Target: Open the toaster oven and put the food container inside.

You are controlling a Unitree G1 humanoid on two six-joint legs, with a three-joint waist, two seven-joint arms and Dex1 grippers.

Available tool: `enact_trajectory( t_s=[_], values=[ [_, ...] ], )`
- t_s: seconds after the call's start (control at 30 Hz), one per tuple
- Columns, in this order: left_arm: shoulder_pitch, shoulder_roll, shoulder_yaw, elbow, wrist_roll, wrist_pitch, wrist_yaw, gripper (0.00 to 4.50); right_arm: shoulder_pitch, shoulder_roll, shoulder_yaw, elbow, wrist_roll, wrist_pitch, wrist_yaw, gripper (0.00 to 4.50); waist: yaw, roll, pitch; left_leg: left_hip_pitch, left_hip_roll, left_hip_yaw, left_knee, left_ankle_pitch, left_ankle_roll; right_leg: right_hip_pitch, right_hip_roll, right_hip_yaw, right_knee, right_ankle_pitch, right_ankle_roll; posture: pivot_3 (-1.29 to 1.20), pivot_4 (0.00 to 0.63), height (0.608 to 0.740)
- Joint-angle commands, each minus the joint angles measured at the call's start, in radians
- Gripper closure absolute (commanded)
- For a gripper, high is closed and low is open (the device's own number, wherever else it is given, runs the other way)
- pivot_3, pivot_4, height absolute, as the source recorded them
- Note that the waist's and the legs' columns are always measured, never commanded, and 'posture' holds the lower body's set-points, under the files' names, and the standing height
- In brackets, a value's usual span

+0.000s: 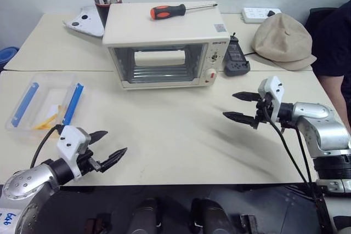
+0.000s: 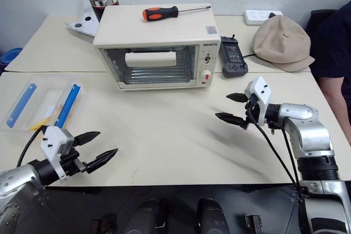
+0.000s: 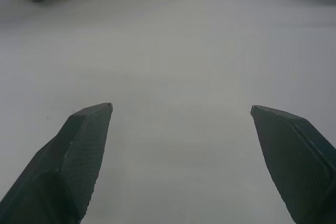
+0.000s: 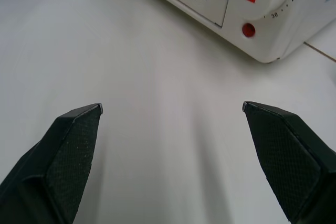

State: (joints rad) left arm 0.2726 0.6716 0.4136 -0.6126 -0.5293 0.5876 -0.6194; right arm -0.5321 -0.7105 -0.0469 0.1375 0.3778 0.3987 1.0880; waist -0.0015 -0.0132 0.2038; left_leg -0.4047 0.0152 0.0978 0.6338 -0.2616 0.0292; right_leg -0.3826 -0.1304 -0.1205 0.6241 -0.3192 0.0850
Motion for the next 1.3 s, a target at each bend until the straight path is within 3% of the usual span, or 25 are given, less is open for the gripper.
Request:
enact_trajectory(
  t_s=[0.03,0.4,0.57,0.77,0.93,1.1,1.3],
  values=[
    [-0.002,0.011,-0.001,-0.014,0.035,-0.028,0.011,0.0,-0.008,0.004,-0.02,-0.053,0.02,0.007,-0.013,0.02,0.0,0.0,0.0,0.0,0.0,0.0,0.0,0.0,0.0,0.0,0.0,0.0,0.0,0.0,0.0,0.0,0.15,0.74],
    [0.019,-0.042,0.051,-0.057,-0.083,0.036,0.025,0.0,-0.031,0.046,-0.032,-0.073,0.08,0.108,-0.062,0.02,-0.002,0.0,0.0,0.0,0.0,0.0,0.0,0.0,0.0,0.0,0.0,0.0,0.0,0.0,0.0,0.0,0.15,0.74],
    [-0.086,-0.047,0.094,-0.057,-0.235,0.113,0.081,0.0,-0.099,0.147,-0.029,-0.087,0.142,0.168,-0.114,0.02,-0.001,0.0,0.0,0.0,0.0,-0.001,0.0,0.0,0.0,0.0,0.0,0.0,0.001,0.0,0.0,0.0,0.15,0.74],
    [-0.273,0.04,0.121,-0.069,-0.469,0.217,0.116,0.0,-0.274,0.311,0.004,0.02,0.154,0.162,-0.149,0.02,-0.004,0.0,0.0,0.0,0.0,-0.001,0.001,0.001,-0.001,0.0,0.0,0.0,0.003,0.0,0.0,0.0,0.15,0.74],
    [-0.387,0.14,0.169,-0.036,-0.597,0.257,0.143,0.0,-0.378,0.371,0.031,0.161,0.096,0.082,-0.142,0.02,-0.006,0.0,0.0,-0.001,0.0,0.0,0.001,0.002,-0.001,0.0,0.001,0.0,0.004,0.0,0.0,0.0,0.15,0.74],
    [-0.437,0.233,0.182,-0.015,-0.598,0.258,0.136,0.0,-0.431,0.411,0.058,0.225,0.079,0.034,-0.086,0.02,-0.009,0.0,0.0,-0.001,-0.001,0.0,0.0,0.002,-0.001,-0.001,0.002,0.0,0.004,0.0,0.0,0.0,0.15,0.74],
    [-0.463,0.237,0.161,0.012,-0.543,0.221,0.137,0.0,-0.391,0.403,0.076,0.142,0.118,0.051,0.021,0.02,-0.023,0.0,0.0,-0.001,0.0,0.0,-0.001,0.002,-0.001,-0.001,0.002,0.0,0.004,0.0,0.0,0.0,0.15,0.74]
  ],
)
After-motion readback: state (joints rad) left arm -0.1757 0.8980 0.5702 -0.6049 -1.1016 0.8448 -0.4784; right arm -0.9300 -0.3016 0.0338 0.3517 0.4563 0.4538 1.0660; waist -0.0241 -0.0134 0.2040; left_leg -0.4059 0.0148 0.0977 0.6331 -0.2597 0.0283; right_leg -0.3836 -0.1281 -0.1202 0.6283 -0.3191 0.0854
